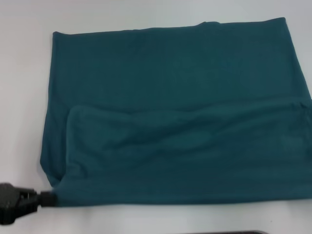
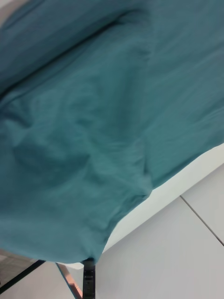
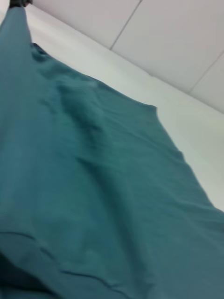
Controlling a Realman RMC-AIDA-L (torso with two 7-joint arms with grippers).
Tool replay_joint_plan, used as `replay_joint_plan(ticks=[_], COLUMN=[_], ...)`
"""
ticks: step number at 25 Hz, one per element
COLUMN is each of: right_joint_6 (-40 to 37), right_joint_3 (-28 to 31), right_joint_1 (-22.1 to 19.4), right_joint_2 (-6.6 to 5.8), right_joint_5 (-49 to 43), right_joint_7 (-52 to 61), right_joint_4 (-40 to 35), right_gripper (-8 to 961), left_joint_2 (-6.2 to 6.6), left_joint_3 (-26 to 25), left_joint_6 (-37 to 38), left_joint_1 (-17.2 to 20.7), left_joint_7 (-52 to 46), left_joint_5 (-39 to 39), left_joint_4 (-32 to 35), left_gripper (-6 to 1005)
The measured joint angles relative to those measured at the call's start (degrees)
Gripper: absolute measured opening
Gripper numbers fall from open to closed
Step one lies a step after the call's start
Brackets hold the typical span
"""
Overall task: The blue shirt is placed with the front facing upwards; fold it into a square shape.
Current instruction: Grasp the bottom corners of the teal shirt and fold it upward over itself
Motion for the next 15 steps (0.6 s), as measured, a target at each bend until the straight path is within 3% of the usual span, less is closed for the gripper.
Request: replay_joint_plan(ticks=[11, 15], right_joint_6=[0.69, 2.3], right_joint_3=[5.4, 7.81], right_joint_1=[9.15, 12.81], right_joint_2=[-1.32, -1.65], right_joint_5=[0.17, 0.21], right_joint_7=[3.55, 4.68], right_joint_4=[-0.06, -0.08], right_gripper=[49, 49], left_joint_2=[0.75, 0.66], left_joint_3=[-9.95, -11.06], left_joint_6=[-1.0, -3.61], left_joint_1=[-8.43, -12.21], left_joint_7=[0.5, -0.35], left_joint_5=[-0.41, -0.42], left_joint_4=[0.07, 0.46], left_gripper=[20, 20])
